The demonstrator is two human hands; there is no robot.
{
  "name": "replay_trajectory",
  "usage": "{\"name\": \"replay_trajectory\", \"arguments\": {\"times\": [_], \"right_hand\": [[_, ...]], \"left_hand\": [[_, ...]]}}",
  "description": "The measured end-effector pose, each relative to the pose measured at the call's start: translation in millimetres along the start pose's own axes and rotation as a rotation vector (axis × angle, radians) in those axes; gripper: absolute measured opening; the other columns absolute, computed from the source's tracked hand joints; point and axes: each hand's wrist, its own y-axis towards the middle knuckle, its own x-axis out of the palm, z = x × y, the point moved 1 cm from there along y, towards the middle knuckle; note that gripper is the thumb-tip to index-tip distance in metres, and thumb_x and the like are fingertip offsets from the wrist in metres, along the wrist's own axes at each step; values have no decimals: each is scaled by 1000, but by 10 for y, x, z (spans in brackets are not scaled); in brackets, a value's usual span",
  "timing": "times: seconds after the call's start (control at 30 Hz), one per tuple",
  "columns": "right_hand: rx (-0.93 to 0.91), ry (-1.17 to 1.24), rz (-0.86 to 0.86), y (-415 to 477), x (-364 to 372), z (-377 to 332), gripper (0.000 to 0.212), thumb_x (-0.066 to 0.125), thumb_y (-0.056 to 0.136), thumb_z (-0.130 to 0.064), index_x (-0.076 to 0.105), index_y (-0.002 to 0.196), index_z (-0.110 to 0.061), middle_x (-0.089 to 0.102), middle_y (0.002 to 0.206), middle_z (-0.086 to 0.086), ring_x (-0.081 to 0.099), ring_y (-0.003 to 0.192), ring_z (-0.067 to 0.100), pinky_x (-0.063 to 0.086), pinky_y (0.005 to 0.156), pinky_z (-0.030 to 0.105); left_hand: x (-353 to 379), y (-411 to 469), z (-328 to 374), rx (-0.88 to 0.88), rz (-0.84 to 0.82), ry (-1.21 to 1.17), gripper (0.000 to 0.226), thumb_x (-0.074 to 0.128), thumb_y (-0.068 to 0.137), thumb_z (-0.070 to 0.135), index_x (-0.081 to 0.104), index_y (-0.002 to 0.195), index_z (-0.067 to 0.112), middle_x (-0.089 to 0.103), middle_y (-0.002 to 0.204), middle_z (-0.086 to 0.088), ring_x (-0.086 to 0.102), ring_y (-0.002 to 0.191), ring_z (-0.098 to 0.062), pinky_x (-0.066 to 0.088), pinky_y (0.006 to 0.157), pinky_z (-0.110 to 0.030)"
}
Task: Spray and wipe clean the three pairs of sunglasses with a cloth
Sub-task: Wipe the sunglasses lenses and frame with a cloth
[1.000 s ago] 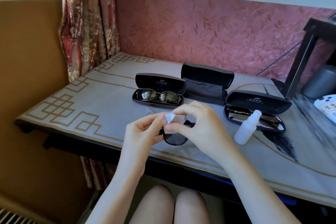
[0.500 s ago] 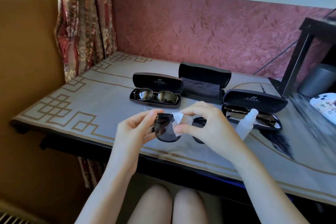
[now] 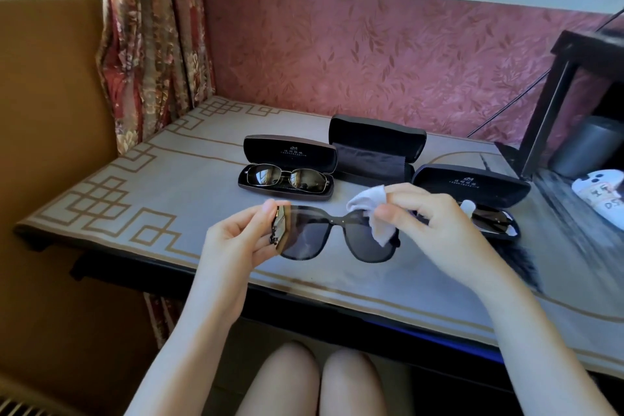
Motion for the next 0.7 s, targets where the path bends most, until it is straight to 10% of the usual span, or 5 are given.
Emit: {"name": "replay_trajectory", "arguments": {"times": [0.37, 0.5, 0.7], "right_hand": [[86, -117, 54, 23, 83, 69, 36, 58, 74, -60, 62, 54, -31, 47, 82, -7, 49, 95, 4, 28, 90, 23], [71, -59, 144, 71, 123, 23, 29, 62, 88, -37, 65, 59, -34, 48, 72, -6, 47, 74, -1, 30, 72, 11], [184, -120, 335, 118, 41, 218, 42, 59, 93, -36, 47, 54, -25, 45, 52, -17, 39, 56, 2, 22, 74, 35]], "left_hand": [[25, -12, -17, 21, -1, 27, 26, 55, 88, 27, 73, 98, 11, 74, 73, 1, 70, 67, -8, 53, 63, -15], [31, -8, -33, 13, -2, 35, 23, 54, 92, 23, 74, 94, 13, 76, 82, -3, 72, 75, -11, 54, 63, -16], [-51, 13, -29, 17, 23, 31, 29, 56, 84, 32, 74, 97, 13, 76, 88, -10, 73, 78, -17, 56, 67, -19]]}}
